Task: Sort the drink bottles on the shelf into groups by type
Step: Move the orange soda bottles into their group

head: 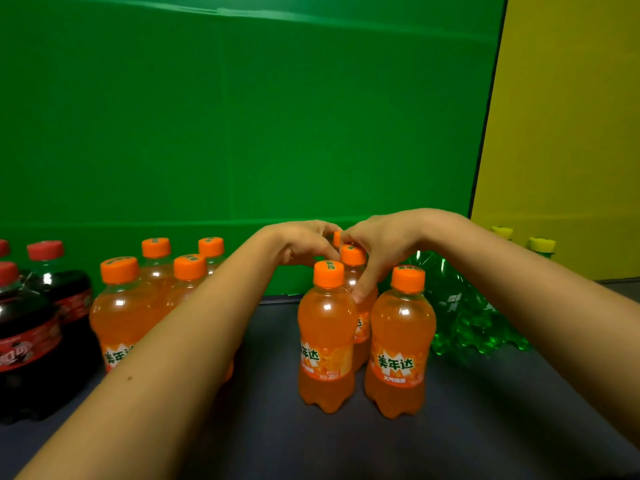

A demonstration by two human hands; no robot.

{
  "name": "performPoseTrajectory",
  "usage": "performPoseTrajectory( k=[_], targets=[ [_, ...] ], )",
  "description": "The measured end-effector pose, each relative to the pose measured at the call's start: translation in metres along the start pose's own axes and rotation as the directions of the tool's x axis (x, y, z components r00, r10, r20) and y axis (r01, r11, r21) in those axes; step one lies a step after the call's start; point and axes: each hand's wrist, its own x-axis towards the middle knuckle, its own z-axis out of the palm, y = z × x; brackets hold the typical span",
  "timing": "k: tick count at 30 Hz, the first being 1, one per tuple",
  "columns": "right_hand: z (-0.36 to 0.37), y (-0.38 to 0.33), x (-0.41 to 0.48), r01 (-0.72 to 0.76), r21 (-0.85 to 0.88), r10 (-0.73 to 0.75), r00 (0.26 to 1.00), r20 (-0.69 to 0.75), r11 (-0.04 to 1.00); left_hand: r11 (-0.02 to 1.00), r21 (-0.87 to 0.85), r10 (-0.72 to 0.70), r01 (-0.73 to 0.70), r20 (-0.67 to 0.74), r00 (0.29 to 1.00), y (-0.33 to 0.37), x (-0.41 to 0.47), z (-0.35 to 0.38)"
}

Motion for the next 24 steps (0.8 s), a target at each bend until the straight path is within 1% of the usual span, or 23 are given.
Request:
performPoseTrajectory(
  k=[4, 7, 10, 12, 17, 20, 24],
  targets=[
    [0.000, -0.001, -0.001, 0.010, -0.005, -0.009, 1.000, 0.002, 1.000, 0.983, 0.180, -0.032, 0.036, -0.023, 0.999, 0.009, -0.005, -0.005],
    [-0.001, -0.003, -0.003, -0.002, 0.010, 0.002, 1.000, 0.021, 1.000, 0.960, 0.266, -0.076, 0.086, -0.047, 0.996, 0.010, -0.013, -0.014],
    [-0.002, -0.005, 0.000, -0.016, -0.020, 0.017, 1.000, 0.021, 1.000, 0.945, 0.297, -0.120, 0.135, -0.067, 0.991, 0.005, -0.026, -0.023],
    [-0.002, -0.006, 0.004, -0.018, -0.010, 0.018, 1.000, 0.023, 1.000, 0.937, 0.312, -0.141, 0.157, -0.074, 0.987, 0.003, -0.034, -0.029],
    [-0.002, -0.010, 0.022, -0.006, 0.104, 0.004, 1.000, 0.021, 0.995, 0.906, 0.373, -0.182, 0.199, -0.081, 0.980, -0.003, -0.049, -0.041],
    [-0.001, -0.011, 0.035, 0.003, 0.142, -0.002, 1.000, -0.012, 0.990, 0.891, 0.412, -0.175, 0.190, -0.073, 0.982, -0.007, -0.056, -0.047],
    [0.002, -0.012, 0.046, 0.016, 0.143, -0.007, 0.998, -0.065, 0.990, 0.879, 0.457, -0.117, 0.135, -0.066, 0.991, -0.012, -0.062, -0.051]
  ],
)
